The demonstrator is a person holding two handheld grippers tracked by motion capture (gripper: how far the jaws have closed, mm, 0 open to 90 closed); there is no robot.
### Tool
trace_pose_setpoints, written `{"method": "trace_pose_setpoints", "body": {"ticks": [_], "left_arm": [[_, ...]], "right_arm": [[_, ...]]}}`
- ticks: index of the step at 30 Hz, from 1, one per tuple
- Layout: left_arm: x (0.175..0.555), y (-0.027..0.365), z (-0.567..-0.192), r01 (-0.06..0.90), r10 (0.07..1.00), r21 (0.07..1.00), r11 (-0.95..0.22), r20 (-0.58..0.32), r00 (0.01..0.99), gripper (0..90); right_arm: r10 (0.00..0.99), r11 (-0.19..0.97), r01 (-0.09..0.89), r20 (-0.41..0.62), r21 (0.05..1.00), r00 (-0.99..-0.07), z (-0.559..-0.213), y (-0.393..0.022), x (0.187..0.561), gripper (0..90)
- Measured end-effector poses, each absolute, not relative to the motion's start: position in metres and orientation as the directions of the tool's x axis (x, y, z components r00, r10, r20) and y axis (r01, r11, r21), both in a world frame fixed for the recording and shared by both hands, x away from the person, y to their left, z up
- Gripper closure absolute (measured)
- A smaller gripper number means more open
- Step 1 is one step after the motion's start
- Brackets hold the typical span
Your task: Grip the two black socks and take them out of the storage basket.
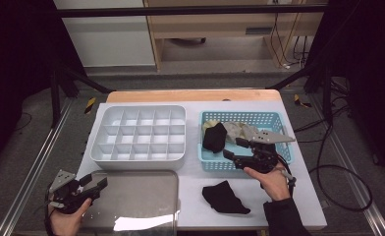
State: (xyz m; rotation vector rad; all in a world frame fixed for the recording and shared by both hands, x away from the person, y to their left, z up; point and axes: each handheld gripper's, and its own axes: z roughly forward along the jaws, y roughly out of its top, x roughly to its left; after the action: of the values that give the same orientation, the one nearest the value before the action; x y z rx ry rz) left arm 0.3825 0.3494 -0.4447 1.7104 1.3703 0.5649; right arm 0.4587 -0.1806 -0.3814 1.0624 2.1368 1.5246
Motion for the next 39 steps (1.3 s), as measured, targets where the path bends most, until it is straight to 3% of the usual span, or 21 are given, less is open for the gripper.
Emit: {"method": "trace_pose_setpoints", "body": {"ticks": [23, 39], "left_arm": [[0.382, 0.351, -0.444, 0.549, 0.945, 0.835, -0.044, -0.142, 0.293, 35.5], [0.382, 0.352, -0.444, 0.544, 0.949, 0.838, -0.051, -0.129, 0.288, 37.4]], "right_arm": [[0.743, 0.203, 0.384, 0.114, 0.901, -0.660, -0.363, -0.163, 0.533, 32.8], [0.787, 0.200, 0.479, 0.151, 0.855, -0.598, -0.393, -0.162, 0.578, 35.6]]}}
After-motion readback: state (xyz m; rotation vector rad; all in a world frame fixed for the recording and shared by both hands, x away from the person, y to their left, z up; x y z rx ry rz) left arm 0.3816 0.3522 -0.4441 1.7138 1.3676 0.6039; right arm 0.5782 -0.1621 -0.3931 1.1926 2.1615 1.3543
